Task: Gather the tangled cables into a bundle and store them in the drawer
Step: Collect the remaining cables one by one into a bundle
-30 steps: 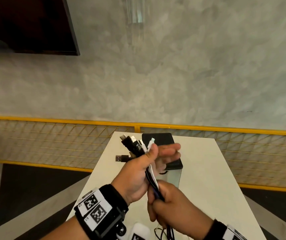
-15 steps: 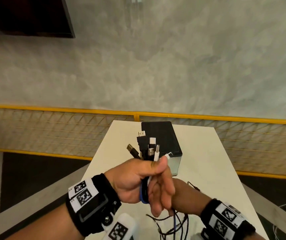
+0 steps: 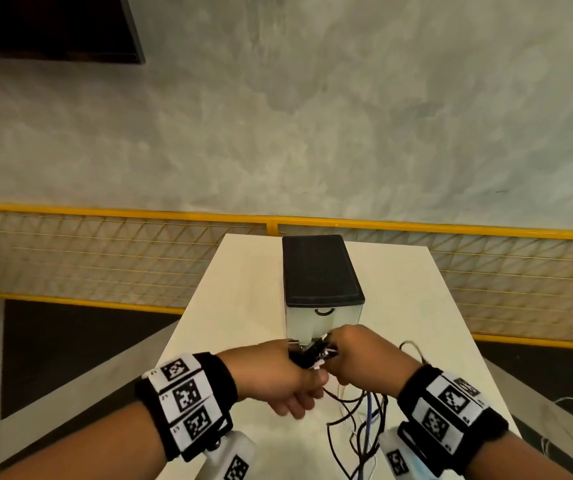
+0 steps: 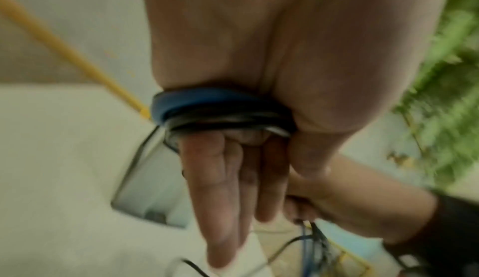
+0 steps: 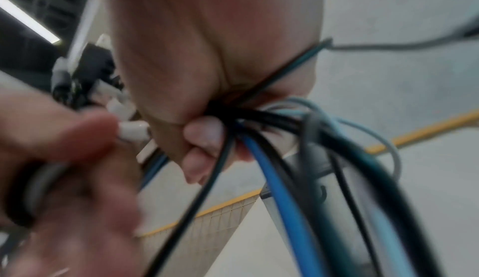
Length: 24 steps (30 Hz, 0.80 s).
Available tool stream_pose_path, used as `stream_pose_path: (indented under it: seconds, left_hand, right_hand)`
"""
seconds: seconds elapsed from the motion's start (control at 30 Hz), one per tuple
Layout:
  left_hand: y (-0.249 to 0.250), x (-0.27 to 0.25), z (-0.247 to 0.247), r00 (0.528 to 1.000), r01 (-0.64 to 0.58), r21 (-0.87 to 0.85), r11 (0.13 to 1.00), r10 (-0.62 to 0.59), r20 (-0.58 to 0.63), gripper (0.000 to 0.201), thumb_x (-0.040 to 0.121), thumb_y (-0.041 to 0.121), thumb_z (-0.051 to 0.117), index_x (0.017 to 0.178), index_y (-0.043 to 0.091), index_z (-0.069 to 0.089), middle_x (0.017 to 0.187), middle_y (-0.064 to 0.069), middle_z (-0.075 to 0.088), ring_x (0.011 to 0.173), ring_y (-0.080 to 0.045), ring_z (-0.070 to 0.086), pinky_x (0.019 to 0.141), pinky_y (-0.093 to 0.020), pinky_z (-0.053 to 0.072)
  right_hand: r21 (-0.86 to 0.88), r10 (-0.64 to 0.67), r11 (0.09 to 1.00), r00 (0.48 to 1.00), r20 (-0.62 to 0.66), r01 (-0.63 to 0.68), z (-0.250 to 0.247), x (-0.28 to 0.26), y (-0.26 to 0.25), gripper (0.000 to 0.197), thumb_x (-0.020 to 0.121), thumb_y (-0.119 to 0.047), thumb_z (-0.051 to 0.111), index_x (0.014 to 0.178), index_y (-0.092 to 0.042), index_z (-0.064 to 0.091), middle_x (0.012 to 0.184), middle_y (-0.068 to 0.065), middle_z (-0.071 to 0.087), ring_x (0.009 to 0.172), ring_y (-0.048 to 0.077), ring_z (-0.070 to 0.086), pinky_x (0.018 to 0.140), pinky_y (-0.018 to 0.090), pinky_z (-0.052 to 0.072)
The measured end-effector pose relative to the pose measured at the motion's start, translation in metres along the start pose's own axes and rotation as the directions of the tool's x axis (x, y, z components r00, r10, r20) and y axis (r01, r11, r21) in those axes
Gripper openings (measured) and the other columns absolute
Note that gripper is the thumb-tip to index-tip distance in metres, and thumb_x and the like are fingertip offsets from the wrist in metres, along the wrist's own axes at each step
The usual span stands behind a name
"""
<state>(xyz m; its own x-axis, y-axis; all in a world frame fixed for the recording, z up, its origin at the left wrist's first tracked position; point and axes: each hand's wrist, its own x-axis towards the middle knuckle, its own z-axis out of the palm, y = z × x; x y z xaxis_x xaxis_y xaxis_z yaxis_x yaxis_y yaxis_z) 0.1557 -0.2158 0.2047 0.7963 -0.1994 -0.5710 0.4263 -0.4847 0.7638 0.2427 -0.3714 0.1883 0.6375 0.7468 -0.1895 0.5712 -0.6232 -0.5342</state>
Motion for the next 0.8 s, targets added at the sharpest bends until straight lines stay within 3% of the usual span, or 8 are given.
stream_pose_path:
  seconds: [0.13, 0.2, 0.27, 0.4, 0.57, 0.63, 0.7, 0.8]
  left_hand:
    - [-0.013, 0.013, -0.012, 0.931, -0.104, 0.095, 0.99, 0.13, -0.342, 0.036, 0.089, 0.052, 0.055, 0.07, 0.022, 0.057, 0.066, -0.003, 0.053, 0.063, -0.022, 0.05, 0.064, -0.034, 0.042]
    - [-0.016, 0.021, -0.01, 0.886, -0.214, -0.153, 0.965, 0.126, -0.447, 0.032, 0.091, 0.049, 0.058, 0.088, 0.018, 0.067, 0.085, -0.008, 0.07, 0.081, -0.023, 0.067, 0.077, -0.038, 0.055]
    - [-0.011, 0.027, -0.003, 0.868, -0.318, -0.407, 0.856, 0.09, -0.489, 0.034, 0.096, 0.041, 0.054, 0.107, 0.012, 0.069, 0.104, -0.004, 0.076, 0.098, -0.014, 0.072, 0.09, -0.035, 0.056]
    - [0.004, 0.039, -0.001, 0.867, -0.39, -0.634, 0.668, 0.033, -0.498, 0.045, 0.099, 0.04, 0.047, 0.103, 0.002, 0.071, 0.099, -0.013, 0.077, 0.088, -0.018, 0.073, 0.089, -0.038, 0.056]
    - [0.009, 0.038, 0.002, 0.935, -0.301, -0.771, 0.562, 0.015, -0.354, 0.047, 0.098, 0.047, 0.043, 0.083, 0.007, 0.064, 0.055, -0.003, 0.067, 0.053, -0.014, 0.066, 0.068, -0.03, 0.055]
    - [0.005, 0.04, 0.003, 0.955, -0.261, -0.798, 0.543, 0.024, -0.295, 0.059, 0.094, 0.054, 0.044, 0.094, 0.0, 0.066, 0.068, -0.007, 0.072, 0.069, -0.019, 0.071, 0.074, -0.03, 0.057]
    - [0.003, 0.042, 0.004, 0.967, -0.226, -0.826, 0.517, 0.019, -0.253, 0.064, 0.093, 0.058, 0.044, 0.114, 0.002, 0.068, 0.103, -0.011, 0.076, 0.103, -0.023, 0.07, 0.1, -0.036, 0.051]
    - [0.005, 0.041, 0.003, 0.973, -0.224, -0.836, 0.5, 0.07, -0.219, 0.054, 0.094, 0.051, 0.05, 0.119, 0.006, 0.067, 0.123, -0.01, 0.07, 0.117, -0.023, 0.065, 0.108, -0.039, 0.044]
  right_hand:
    - [0.375, 0.13, 0.92, 0.991, -0.025, -0.112, 0.0, -0.004, 0.003, 0.017, 0.086, -0.024, 0.061, 0.079, -0.009, 0.062, 0.061, 0.003, 0.067, 0.048, 0.013, 0.057, 0.053, 0.027, 0.046]
    - [0.539, 0.156, 0.836, 0.987, -0.049, -0.106, -0.001, -0.007, 0.0, 0.017, 0.09, -0.024, 0.06, 0.078, -0.012, 0.06, 0.061, 0.004, 0.066, 0.048, 0.014, 0.055, 0.051, 0.025, 0.044]
    - [0.605, 0.165, 0.792, 0.982, -0.095, -0.075, -0.003, -0.008, -0.002, 0.018, 0.094, -0.024, 0.057, 0.08, -0.013, 0.061, 0.062, 0.004, 0.066, 0.048, 0.012, 0.056, 0.053, 0.027, 0.045]
    - [0.482, 0.144, 0.876, 0.952, -0.272, 0.005, 0.007, -0.005, -0.014, 0.014, 0.094, -0.021, 0.05, 0.094, -0.02, 0.064, 0.07, -0.002, 0.066, 0.056, 0.007, 0.058, 0.056, 0.023, 0.048]
    - [0.216, 0.01, 0.971, 0.883, -0.469, 0.104, 0.026, -0.002, -0.026, 0.016, 0.095, -0.022, 0.047, 0.101, -0.027, 0.06, 0.091, -0.008, 0.067, 0.081, 0.009, 0.061, 0.071, 0.029, 0.051]
    - [0.109, -0.019, 0.991, 0.871, -0.491, 0.083, 0.032, -0.005, -0.029, 0.017, 0.097, -0.024, 0.043, 0.106, -0.025, 0.057, 0.095, -0.005, 0.065, 0.082, 0.013, 0.06, 0.069, 0.03, 0.049]
    - [0.018, -0.034, 0.999, 0.87, -0.492, 0.05, 0.038, -0.008, -0.035, 0.023, 0.1, -0.027, 0.038, 0.117, -0.024, 0.052, 0.103, -0.003, 0.064, 0.086, 0.016, 0.061, 0.069, 0.03, 0.048]
    - [0.0, -0.034, 0.999, 0.871, -0.49, 0.039, 0.047, -0.01, -0.039, 0.029, 0.1, -0.025, 0.032, 0.123, -0.02, 0.049, 0.11, -0.001, 0.064, 0.087, 0.018, 0.064, 0.069, 0.032, 0.05]
